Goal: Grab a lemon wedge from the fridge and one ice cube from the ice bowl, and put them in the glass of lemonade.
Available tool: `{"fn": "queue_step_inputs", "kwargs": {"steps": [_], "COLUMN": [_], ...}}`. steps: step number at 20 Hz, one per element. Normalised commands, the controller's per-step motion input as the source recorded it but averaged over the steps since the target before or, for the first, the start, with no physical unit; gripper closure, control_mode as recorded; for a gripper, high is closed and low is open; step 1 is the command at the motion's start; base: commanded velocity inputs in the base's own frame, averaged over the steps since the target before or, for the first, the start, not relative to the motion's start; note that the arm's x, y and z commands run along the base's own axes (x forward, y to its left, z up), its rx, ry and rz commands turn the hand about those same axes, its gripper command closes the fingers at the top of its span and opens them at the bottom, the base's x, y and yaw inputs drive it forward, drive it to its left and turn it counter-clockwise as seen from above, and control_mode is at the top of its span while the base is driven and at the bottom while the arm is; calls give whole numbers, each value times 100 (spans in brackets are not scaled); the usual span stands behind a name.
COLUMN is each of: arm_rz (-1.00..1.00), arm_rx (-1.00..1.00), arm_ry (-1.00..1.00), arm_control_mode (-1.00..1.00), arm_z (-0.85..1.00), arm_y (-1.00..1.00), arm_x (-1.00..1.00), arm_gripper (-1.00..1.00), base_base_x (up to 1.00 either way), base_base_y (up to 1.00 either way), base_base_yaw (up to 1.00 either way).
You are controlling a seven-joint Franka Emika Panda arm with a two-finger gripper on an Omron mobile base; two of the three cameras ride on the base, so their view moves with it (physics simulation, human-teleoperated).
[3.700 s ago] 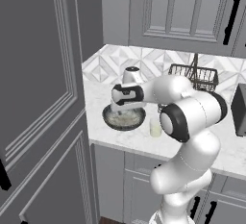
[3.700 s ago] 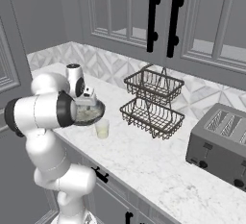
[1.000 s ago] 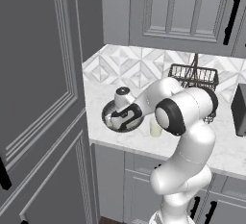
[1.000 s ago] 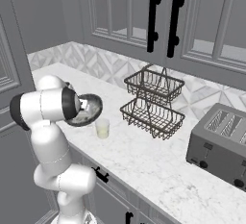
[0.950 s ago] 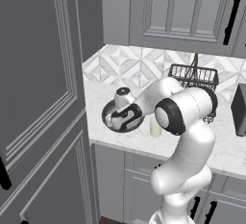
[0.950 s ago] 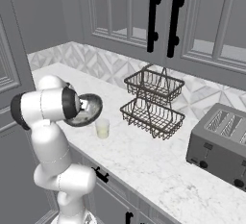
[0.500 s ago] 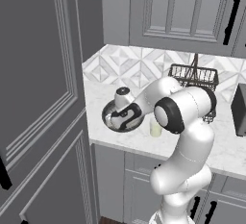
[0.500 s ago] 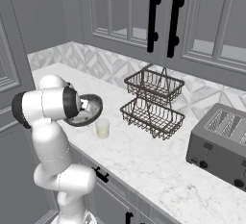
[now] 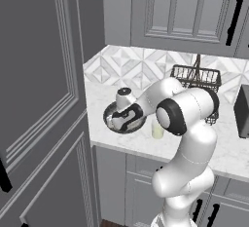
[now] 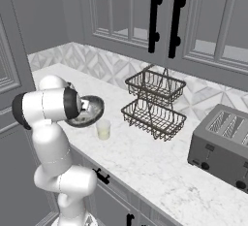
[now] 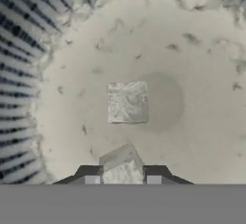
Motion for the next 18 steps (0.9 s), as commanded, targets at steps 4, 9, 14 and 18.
{"fn": "queue_step_inputs", "kwargs": {"steps": [4,9,14,18], "arm_rz": [-1,-2,0,0], "arm_rx": [0,0,8,10], "arm_ry": [0,-6,-10,-9], "arm_control_mode": [-100,-100,-100,-100], "arm_z": [4,51,60,34], "arm_y": [0,-5,0,0], "arm_x": [-6,-24,-21,-22], "arm_gripper": [100,100,100,100], "base_base_x": [0,0,0,0], "base_base_y": [0,0,0,0], "base_base_yaw": [0,0,0,0]}}
